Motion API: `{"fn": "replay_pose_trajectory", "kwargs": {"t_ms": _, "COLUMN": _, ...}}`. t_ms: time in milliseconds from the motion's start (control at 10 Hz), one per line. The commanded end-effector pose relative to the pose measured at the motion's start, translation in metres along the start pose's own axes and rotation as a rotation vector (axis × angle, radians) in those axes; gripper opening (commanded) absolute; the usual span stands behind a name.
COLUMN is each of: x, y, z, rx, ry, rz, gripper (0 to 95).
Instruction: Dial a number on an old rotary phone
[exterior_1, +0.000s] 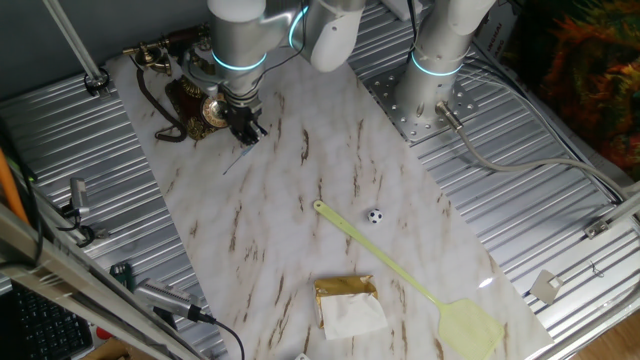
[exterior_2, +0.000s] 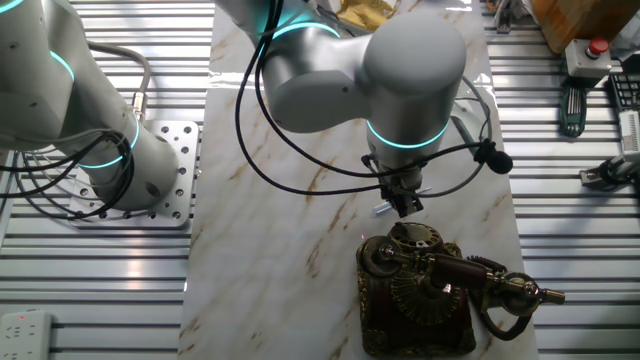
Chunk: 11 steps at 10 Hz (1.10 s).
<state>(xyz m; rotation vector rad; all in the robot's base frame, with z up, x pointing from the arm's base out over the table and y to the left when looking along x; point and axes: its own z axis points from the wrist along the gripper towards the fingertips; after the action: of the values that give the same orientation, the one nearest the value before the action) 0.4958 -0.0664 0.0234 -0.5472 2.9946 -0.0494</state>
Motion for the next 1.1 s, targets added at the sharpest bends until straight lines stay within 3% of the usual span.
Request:
{"fn": "replay_pose_trajectory", "kwargs": {"t_ms": 100, "x": 0.0003, "y": 0.0001, "z": -0.0002, "rx": -0.002, "ry": 0.006, "rz": 0.001, "gripper": 0.0}}
{"fn": "replay_pose_trajectory", "kwargs": {"t_ms": 1100, "x": -0.0086, "y": 0.0036, "z": 0.0029, "rx": -0.003, "ry": -0.001, "rz": 0.001, "gripper": 0.0}}
